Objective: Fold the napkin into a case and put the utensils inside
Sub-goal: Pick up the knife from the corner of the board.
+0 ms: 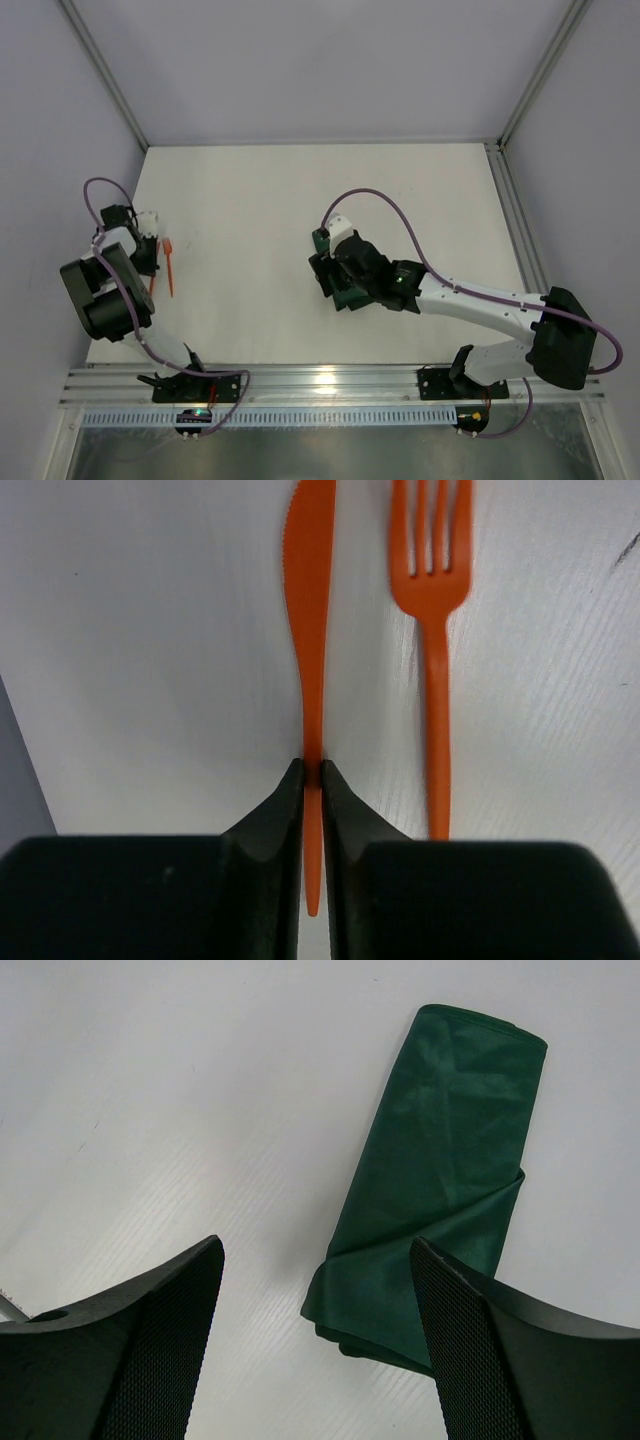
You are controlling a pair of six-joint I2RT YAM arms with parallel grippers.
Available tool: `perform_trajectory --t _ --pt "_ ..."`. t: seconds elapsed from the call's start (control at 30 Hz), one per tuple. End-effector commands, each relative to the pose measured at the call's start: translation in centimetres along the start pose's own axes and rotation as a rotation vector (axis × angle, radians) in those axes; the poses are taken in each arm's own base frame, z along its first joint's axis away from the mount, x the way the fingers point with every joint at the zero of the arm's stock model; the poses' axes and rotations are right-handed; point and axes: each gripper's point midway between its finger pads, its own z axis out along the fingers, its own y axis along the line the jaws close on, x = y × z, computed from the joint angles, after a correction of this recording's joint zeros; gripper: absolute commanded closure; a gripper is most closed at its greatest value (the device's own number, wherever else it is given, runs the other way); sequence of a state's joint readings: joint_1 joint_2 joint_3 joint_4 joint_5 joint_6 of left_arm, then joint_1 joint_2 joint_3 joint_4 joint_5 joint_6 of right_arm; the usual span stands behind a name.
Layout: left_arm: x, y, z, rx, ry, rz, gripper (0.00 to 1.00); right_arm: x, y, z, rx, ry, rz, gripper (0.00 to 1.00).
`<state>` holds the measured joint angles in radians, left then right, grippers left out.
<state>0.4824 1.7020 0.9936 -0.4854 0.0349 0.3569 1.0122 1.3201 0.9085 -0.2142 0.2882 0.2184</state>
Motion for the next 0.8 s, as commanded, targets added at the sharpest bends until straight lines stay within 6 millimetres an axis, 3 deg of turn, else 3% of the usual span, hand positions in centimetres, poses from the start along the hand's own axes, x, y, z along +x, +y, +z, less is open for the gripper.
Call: perform_trajectory --t 0.0,0.07,0.23,0.33,0.43,0.47,0.53,0.57,0.6,0.7,0.73,0.77 --pt "2.9 -0.9 1.7 0.117 0.085 -0.026 0.92 -3.0 0.1 -1.3 -0.002 -0.083 0.033 0.21" --pt "3.4 -0.2 1.4 0.152 0.092 -0.071 1.00 -3.1 -0.1 -1.5 0.006 -0.086 0.027 0.21" --pt "3.5 -0.2 0.0 0.221 0.052 -0.106 1.00 -3.2 -0.3 -1.8 0.010 -0.096 0.023 0.21" --pt "2.0 -0.7 -3.1 0.213 -0.072 -0.085 1.00 -3.8 0.0 -1.9 -0.013 -0.119 0.009 0.21" --pt "-0.8 -1.9 -8.4 0.239 -0.261 -0.056 1.00 -5.7 0.4 -2.8 -0.048 -0.194 -0.012 0.21" --pt "-2.6 -2.2 -11.6 0.241 -0.371 -0.033 1.00 -6.0 0.7 -3.1 -0.074 -0.218 -0.019 0.21" --pt "-4.3 -5.1 -15.6 0.379 -0.490 -0.023 1.00 -8.2 1.2 -4.4 -0.134 -0.335 -0.029 0.19" --pt "-5.7 -6.2 -18.6 0.400 -0.572 0.016 1.00 -9.3 2.4 -5.2 -0.221 -0.387 -0.032 0.16" --pt "-6.1 -7.6 -20.0 0.449 -0.588 0.015 1.00 -11.3 2.4 -5.9 -0.258 -0.470 -0.015 0.16" --pt "-7.4 -13.9 -24.5 0.601 -0.656 0.176 1.00 -14.0 4.2 -7.7 -0.394 -0.571 -0.036 0.16" --pt "-7.0 -15.5 -25.3 0.641 -0.647 0.221 1.00 -15.6 4.8 -8.6 -0.422 -0.608 -0.046 0.16" --pt "-6.8 -17.3 -26.3 0.703 -0.649 0.268 1.00 -16.0 5.3 -8.2 -0.441 -0.609 -0.059 0.16"
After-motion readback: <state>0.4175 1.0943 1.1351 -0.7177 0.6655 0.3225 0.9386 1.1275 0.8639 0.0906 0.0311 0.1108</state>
